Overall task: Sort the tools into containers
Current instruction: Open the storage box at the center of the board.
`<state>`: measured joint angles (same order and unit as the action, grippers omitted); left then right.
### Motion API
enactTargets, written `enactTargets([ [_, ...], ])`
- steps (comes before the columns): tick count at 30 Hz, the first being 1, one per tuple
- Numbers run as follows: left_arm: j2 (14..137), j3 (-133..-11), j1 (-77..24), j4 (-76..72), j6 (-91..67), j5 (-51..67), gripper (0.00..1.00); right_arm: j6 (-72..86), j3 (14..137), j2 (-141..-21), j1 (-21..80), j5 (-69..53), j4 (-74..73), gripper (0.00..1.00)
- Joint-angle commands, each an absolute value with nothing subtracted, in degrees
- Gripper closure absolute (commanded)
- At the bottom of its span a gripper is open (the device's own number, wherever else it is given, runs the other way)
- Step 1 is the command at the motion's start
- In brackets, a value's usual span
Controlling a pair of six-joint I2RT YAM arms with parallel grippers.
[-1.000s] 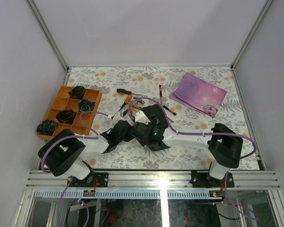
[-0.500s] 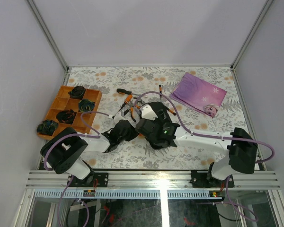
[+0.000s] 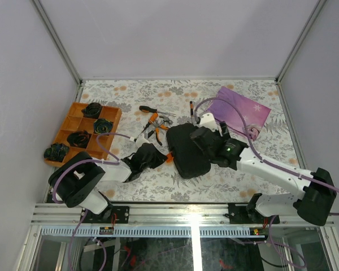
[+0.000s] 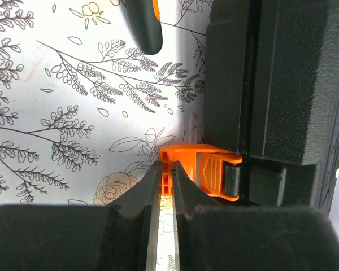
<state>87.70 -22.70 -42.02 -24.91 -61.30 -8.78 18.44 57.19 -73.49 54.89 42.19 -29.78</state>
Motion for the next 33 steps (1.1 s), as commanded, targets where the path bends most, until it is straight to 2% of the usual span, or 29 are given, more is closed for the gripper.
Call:
enactTargets([
  [1, 92.6, -19.0, -42.3, -6.1, -58.2, -9.9, 1.0, 17.4, 53.6, -68.4, 49.4, 41.1, -30.2, 0.07],
  [4, 92.8, -19.3, -42.3, -6.2, -58.0, -9.8, 1.0, 17.0, 52.2, -66.3, 46.8, 38.7, -29.4, 0.07],
  [8, 93.2, -19.6, -42.3, -6.1, -58.0, -9.9, 1.0, 15.0, 52.5, -65.7, 46.8, 30.1, -25.9, 0.0],
  [10, 93.2, -19.6, -42.4, -6.2, -58.0, -9.8, 1.0, 15.1, 53.0, -66.2, 47.1, 25.2, -24.2, 0.01],
  [13, 93.2, -19.6, -42.3, -6.3, -58.1, -9.7, 1.0, 15.4, 52.5, -66.3, 50.5, 25.3, -20.6, 0.02],
  [17, 93.1, -19.7, -42.3, -6.3, -58.3, -9.7, 1.0, 16.0, 53.0, -67.3, 56.2, 26.2, -17.6, 0.21],
  [20, 93.4, -19.8, -42.3, -6.4, -58.3, -9.6, 1.0, 17.2, 53.2, -68.6, 59.7, 24.9, -15.5, 0.41],
  [22, 93.4, -19.9, -42.3, -6.6, -58.3, -9.5, 1.0, 17.9, 53.5, -70.2, 62.6, 24.1, -14.2, 0.45],
  [24, 93.5, -19.9, -42.3, -6.8, -58.3, -9.4, 1.0, 18.4, 54.1, -72.9, 64.9, 25.1, -14.0, 0.39],
  [26, 93.7, -19.9, -42.3, -6.9, -58.4, -9.3, 1.0, 18.9, 55.2, -75.8, 67.5, 28.4, -14.6, 0.17],
  [28, 93.7, -19.8, -42.3, -6.9, -58.4, -9.2, 1.0, 19.1, 56.0, -79.0, 69.8, 33.7, -14.9, 0.04],
  [29, 93.7, -19.7, -42.3, -7.0, -58.4, -9.3, 1.0, 19.2, 56.5, -80.3, 70.6, 35.6, -14.9, 0.0],
  [33, 93.6, -19.7, -42.3, -7.1, -58.4, -9.2, 1.0, 19.1, 58.6, -84.9, 73.7, 44.8, -16.5, 0.01],
])
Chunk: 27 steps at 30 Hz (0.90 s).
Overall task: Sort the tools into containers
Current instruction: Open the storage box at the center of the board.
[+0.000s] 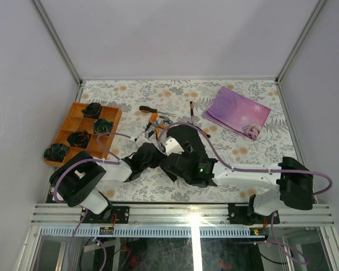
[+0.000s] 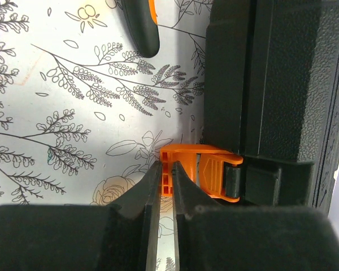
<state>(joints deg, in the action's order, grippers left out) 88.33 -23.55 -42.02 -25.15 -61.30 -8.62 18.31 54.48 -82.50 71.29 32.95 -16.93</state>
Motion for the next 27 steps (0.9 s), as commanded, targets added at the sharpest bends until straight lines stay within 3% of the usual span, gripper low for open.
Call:
enactTargets([
  [1, 93.6, -19.7, -42.3, -7.2, -58.4, -9.1, 1.0, 19.1, 59.0, -85.9, 74.1, 46.4, -16.8, 0.01],
  [17, 94.0, -19.7, -42.3, -7.5, -58.3, -9.0, 1.0, 17.1, 59.7, -96.7, 75.1, 53.1, -18.0, 0.01],
  [27, 94.3, -18.9, -42.3, -7.8, -58.7, -9.3, 1.0, 15.9, 56.7, -95.1, 74.8, 59.3, -19.7, 0.01],
])
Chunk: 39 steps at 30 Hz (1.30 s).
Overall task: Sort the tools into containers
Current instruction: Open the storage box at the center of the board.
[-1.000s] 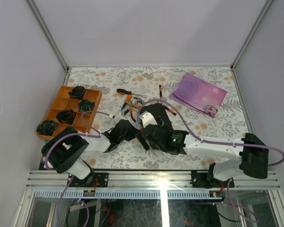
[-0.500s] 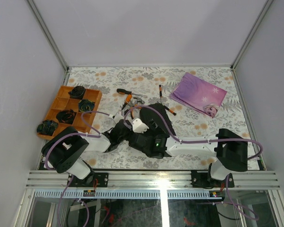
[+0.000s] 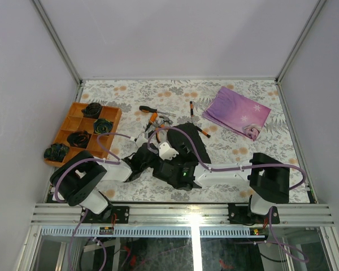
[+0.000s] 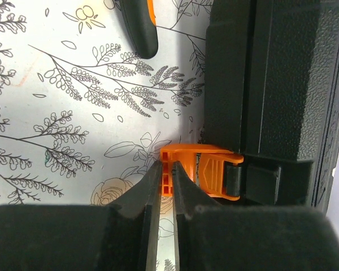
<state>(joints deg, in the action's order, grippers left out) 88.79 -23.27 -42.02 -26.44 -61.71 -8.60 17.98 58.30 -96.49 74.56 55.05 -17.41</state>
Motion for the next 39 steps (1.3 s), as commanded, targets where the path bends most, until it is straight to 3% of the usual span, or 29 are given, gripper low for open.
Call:
enactTargets([
  [1, 94.3, -18.8, -42.3, -7.8, -58.7, -9.4, 1.0, 15.5, 56.4, -93.6, 74.5, 59.4, -19.7, 0.01],
  [15, 94.7, -18.4, -42.3, -7.9, -58.7, -9.7, 1.0, 11.8, 51.8, -76.5, 67.9, 56.0, -20.7, 0.0],
  [24, 94.7, -18.4, -42.3, -7.8, -58.7, -9.7, 1.0, 10.8, 46.5, -66.1, 57.3, 51.0, -20.3, 0.01],
  [39, 94.1, -18.2, -42.3, -7.4, -58.6, -9.8, 1.0, 23.0, 44.5, -62.0, 39.7, 49.1, -26.1, 0.05],
])
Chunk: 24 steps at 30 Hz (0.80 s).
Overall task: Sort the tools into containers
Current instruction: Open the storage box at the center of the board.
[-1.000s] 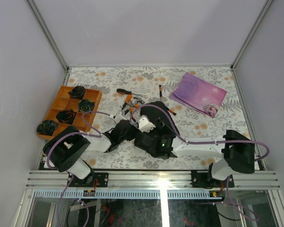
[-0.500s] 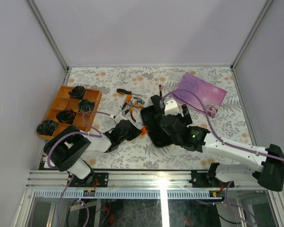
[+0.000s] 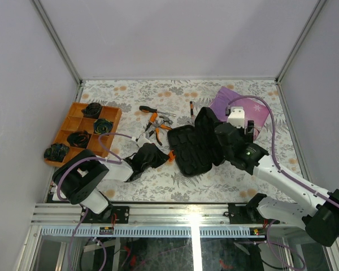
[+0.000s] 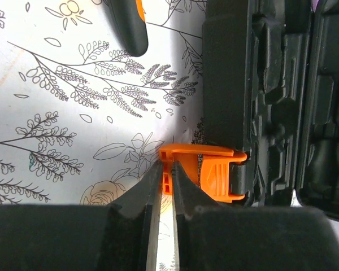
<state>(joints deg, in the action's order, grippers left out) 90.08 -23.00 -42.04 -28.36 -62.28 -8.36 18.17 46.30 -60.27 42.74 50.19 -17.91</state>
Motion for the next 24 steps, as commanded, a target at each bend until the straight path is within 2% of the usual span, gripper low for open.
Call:
enactTargets([
  [1, 94.0, -18.2, -42.3, -7.4, -58.6, -9.8, 1.0, 23.4, 44.5, -62.3, 38.6, 48.9, -26.3, 0.04],
  [4, 94.0, -18.2, -42.3, -7.4, -58.5, -9.7, 1.0, 23.8, 43.4, -63.1, 33.6, 51.1, -25.3, 0.02],
  [8, 94.0, -18.8, -42.3, -6.9, -57.9, -9.1, 1.0, 23.3, 42.5, -63.7, 25.3, 45.4, -22.5, 0.01],
  [14, 93.1, -19.2, -42.3, -5.7, -57.3, -9.4, 1.0, 21.0, 44.4, -60.5, 22.7, 40.8, -21.1, 0.01],
  [20, 92.7, -20.8, -42.4, -4.9, -55.4, -8.6, 1.0, 14.7, 40.9, -56.2, 22.6, 9.9, -11.3, 0.03],
  [24, 92.1, -21.4, -42.4, -4.7, -54.0, -8.3, 1.0, 13.2, 40.3, -59.5, 22.7, -3.0, -9.0, 0.07],
])
